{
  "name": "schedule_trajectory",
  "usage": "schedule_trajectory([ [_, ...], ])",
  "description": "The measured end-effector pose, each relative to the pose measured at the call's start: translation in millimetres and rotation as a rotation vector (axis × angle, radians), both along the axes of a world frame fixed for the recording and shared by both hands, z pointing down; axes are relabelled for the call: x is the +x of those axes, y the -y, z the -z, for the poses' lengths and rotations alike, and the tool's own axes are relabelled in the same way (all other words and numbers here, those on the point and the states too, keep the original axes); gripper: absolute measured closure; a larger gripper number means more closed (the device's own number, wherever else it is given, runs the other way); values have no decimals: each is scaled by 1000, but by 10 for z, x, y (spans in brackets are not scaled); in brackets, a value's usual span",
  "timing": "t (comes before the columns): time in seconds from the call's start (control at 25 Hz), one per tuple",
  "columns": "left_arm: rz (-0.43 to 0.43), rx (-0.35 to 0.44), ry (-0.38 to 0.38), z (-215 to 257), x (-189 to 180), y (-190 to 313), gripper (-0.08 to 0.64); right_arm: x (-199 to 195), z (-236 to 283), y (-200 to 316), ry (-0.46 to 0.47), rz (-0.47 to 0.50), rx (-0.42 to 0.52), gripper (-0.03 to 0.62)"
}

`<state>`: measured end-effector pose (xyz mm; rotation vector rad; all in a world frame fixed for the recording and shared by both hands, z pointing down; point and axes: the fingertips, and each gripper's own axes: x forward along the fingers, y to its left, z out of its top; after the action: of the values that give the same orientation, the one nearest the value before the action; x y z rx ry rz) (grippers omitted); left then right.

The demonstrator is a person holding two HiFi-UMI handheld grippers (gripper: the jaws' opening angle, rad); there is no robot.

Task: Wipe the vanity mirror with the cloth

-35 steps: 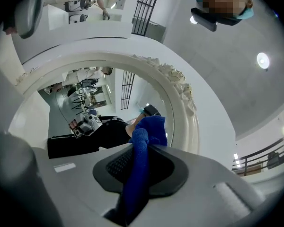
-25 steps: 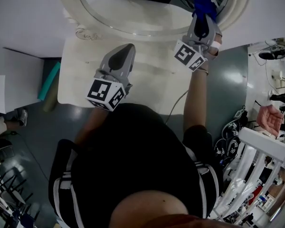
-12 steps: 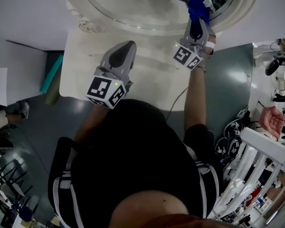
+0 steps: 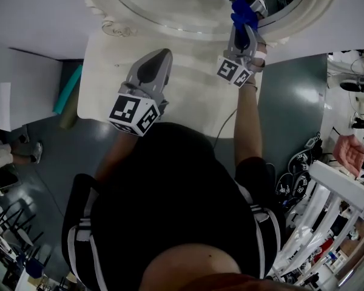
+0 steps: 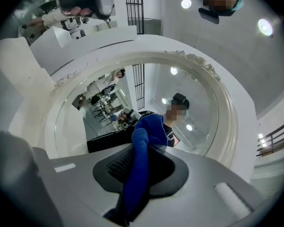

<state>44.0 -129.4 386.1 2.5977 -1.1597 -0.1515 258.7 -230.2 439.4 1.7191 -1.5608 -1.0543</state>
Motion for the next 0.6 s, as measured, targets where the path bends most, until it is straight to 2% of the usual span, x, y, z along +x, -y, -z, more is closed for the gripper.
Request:
schedule_trajectory([
  [0.6, 3, -3, 2, 6, -38, 83, 549, -243, -609, 33, -32, 81, -130, 529],
])
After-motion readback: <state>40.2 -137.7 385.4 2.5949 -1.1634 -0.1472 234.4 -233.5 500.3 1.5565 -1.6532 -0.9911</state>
